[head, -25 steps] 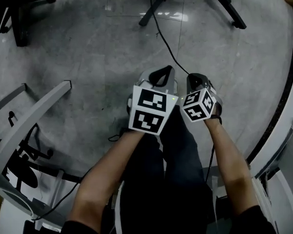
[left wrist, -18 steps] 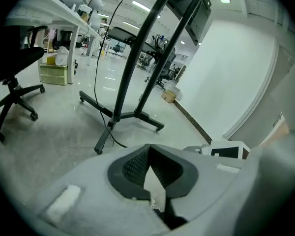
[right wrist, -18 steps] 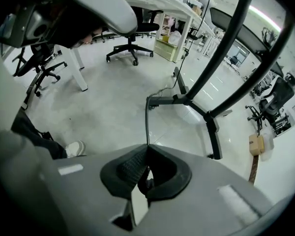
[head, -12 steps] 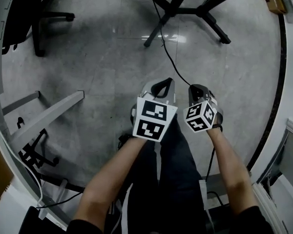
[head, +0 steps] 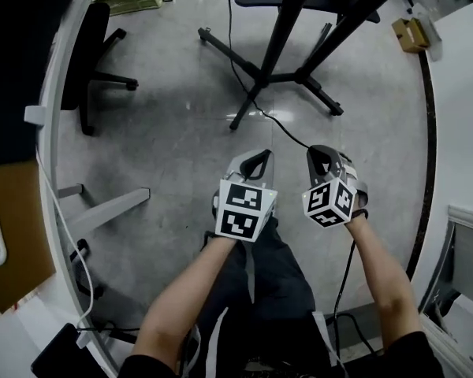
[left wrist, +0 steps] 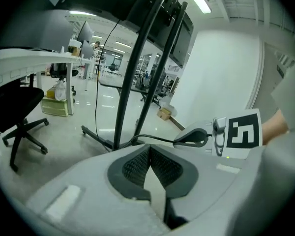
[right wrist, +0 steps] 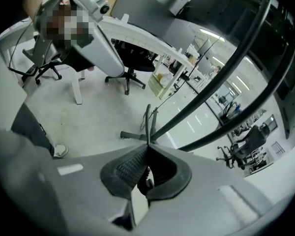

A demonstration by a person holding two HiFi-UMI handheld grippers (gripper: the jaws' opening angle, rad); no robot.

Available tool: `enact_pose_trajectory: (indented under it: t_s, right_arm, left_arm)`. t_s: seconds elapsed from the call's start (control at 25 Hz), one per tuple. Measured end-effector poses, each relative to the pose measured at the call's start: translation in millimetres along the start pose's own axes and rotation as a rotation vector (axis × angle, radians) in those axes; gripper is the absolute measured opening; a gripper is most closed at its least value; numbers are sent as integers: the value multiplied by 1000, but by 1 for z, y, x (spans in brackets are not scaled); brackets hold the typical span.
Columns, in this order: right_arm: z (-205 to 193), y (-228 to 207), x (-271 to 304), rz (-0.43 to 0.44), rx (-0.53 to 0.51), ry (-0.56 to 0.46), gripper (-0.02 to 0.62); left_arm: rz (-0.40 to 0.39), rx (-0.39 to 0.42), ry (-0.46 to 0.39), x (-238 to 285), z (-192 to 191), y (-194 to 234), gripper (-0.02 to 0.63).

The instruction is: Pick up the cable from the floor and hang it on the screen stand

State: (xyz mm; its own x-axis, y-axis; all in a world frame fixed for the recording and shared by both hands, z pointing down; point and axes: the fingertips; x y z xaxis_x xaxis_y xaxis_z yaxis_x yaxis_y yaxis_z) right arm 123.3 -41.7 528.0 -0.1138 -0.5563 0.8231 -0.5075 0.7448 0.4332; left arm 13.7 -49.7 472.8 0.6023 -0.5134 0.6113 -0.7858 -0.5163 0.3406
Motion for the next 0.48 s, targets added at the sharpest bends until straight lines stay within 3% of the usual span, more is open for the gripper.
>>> enact_pose_trajectory:
  t_s: [0.48]
  right_arm:
    - [114, -146, -119, -208, -86, -207, 12]
  left_arm:
    - [16, 72, -191, -56, 166, -37, 2]
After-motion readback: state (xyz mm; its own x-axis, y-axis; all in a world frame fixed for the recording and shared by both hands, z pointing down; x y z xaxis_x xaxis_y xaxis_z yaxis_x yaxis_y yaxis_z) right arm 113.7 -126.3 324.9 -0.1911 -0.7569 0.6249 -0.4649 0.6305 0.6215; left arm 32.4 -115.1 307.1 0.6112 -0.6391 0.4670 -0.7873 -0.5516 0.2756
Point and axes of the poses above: the fingertips, and each gripper's own axes: x forward along the fingers, y to its left, z out of its top, and after that the axes turned 2 degrees about y, right-handed
